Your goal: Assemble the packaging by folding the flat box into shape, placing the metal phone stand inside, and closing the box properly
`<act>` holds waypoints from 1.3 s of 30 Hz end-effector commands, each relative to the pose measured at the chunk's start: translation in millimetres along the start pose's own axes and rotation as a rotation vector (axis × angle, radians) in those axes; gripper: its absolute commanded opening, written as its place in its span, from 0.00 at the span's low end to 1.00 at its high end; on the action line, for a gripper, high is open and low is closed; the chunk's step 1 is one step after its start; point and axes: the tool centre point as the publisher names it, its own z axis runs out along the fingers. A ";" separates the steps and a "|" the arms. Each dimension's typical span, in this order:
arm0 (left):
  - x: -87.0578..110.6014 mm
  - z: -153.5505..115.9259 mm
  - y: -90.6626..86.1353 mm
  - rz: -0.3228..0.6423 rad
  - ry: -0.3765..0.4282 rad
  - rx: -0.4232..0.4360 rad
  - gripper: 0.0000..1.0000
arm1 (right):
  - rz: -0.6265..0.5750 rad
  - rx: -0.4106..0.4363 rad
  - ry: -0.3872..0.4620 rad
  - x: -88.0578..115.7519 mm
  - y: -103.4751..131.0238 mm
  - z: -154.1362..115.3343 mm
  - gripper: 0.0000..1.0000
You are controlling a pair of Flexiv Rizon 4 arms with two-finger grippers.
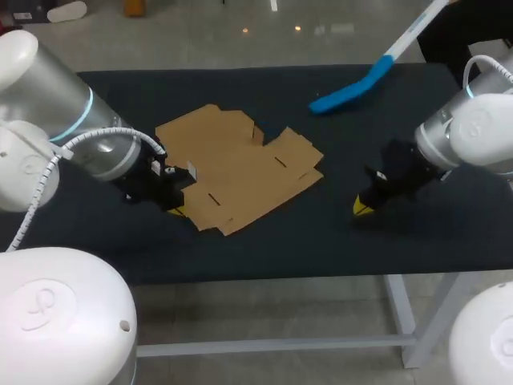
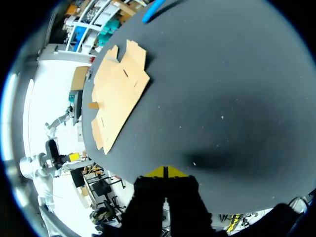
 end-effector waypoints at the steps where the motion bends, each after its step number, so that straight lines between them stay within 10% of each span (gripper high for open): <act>1: -2.5 2.9 3.8 -0.016 0.016 0.015 0.00 | -0.009 0.003 0.008 -0.6 -1.0 -4.4 0.00; 16: -3.3 -2.5 9.1 -0.142 0.059 0.041 0.00 | -0.066 0.020 0.026 -6.9 18.9 -22.1 0.00; 21: -3.6 -5.8 15.4 -0.170 0.059 0.049 0.37 | -0.090 0.032 0.025 -7.3 22.3 -26.2 0.00; 23: -3.7 -6.4 16.6 -0.183 0.060 0.050 0.69 | -0.099 0.043 0.023 -8.6 23.0 -27.6 0.29; 25: -3.7 -7.1 18.5 -0.197 0.063 0.056 0.71 | -0.112 0.051 0.018 -10.0 23.3 -29.2 0.49; 27: -3.9 -7.5 20.0 -0.211 0.069 0.060 0.80 | -0.133 0.062 0.011 -11.6 23.1 -31.4 1.00; 30: -3.7 -7.1 22.6 -0.227 0.081 0.066 1.00 | -0.167 0.066 0.008 -12.6 22.3 -35.2 1.00; 39: -5.5 0.0 28.7 -0.284 0.157 0.086 0.99 | -0.240 0.092 -0.006 -8.1 23.4 -41.3 1.00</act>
